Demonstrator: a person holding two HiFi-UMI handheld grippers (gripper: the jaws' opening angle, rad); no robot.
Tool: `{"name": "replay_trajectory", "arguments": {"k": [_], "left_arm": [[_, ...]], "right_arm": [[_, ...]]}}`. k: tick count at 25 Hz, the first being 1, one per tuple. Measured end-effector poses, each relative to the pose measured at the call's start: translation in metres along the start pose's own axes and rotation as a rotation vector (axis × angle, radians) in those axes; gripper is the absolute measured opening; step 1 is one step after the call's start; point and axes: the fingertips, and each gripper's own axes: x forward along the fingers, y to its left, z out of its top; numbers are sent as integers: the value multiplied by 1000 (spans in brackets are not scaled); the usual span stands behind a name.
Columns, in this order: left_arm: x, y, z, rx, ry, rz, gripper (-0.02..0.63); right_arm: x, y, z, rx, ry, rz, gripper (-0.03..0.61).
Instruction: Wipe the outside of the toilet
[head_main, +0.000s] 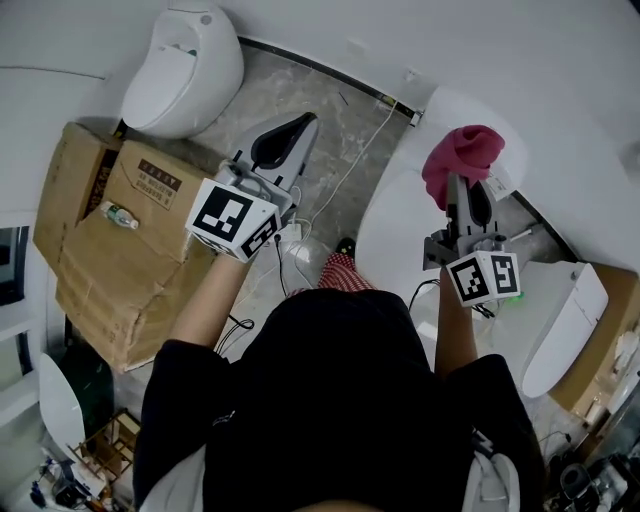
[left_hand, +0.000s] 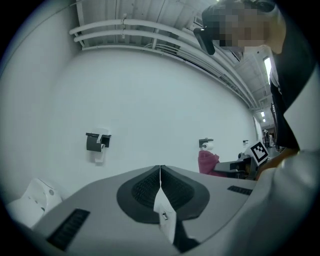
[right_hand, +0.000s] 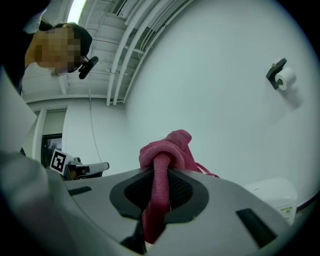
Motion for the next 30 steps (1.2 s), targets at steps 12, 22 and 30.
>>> {"name": "replay_trajectory", "arguments": {"k": [12,22,30], "left_arm": [[89,13,24,17,-10,-136,11],[205,2,27,92,-22,-486,11],[266,41,17,55,5,-627,11]], "right_arm": [[-8,-53,14,16,-43,-162,55],[13,-89,16,-5,-96,-367,55],[76,-109,-7,42,-90,-520,55]]}}
